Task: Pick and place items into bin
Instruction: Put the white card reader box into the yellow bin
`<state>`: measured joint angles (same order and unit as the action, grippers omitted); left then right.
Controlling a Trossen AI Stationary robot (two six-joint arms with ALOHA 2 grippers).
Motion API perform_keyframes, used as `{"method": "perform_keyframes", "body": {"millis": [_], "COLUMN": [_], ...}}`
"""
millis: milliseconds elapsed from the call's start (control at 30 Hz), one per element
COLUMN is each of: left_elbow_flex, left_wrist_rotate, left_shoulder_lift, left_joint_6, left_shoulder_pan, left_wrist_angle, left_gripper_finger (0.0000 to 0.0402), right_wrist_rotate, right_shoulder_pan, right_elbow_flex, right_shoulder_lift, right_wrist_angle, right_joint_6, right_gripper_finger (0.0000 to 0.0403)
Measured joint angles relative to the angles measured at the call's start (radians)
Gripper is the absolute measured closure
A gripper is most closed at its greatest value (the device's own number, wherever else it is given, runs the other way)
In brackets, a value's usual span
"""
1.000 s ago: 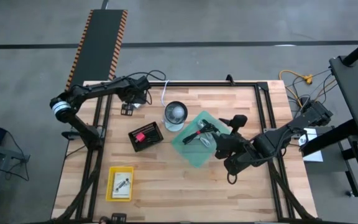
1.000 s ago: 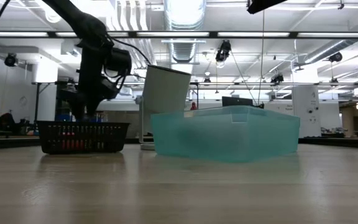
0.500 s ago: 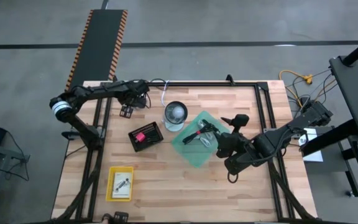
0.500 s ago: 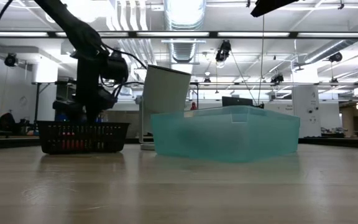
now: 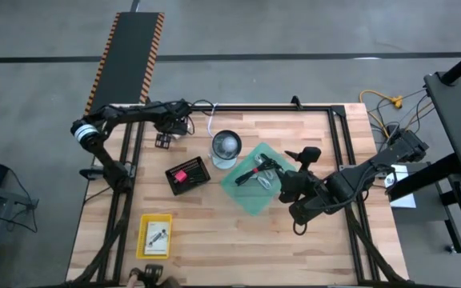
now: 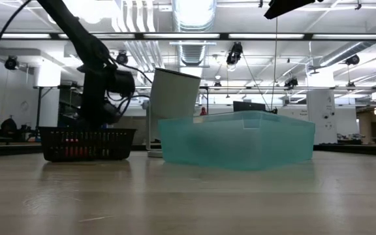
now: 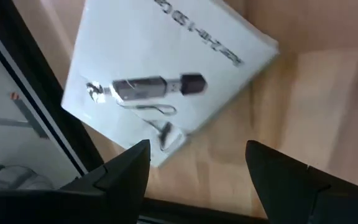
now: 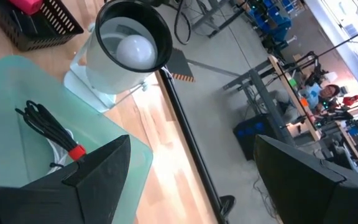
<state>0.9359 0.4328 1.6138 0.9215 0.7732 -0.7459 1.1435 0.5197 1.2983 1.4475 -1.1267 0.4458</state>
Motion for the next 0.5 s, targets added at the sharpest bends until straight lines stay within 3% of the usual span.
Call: {"method": "perform_keyframes", "body": {"millis": [233, 500], "left_elbow_flex": [0.002, 0.005], "left_wrist_rotate": [0.054, 0.061], "left_shoulder_lift": [0.092, 0.109], "left_joint_6": [-0.008, -0.025], "left_shoulder_pan": [0.011, 0.011], "left_wrist_angle": [0.03, 0.026], "left_gripper_finger": [0.0155, 0.0155], "right_wrist_rotate": [0.0, 0.0], "right_shoulder_pan": [0.0, 0.0], "right_elbow_flex": [-0.006, -0.006], "right_shoulder_lift": [0.0, 0.0], "right_wrist_angle": [-0.001, -0.004], "right_joint_6": [0.0, 0.0], "right_gripper_finger": [0.0078, 0.0078]}}
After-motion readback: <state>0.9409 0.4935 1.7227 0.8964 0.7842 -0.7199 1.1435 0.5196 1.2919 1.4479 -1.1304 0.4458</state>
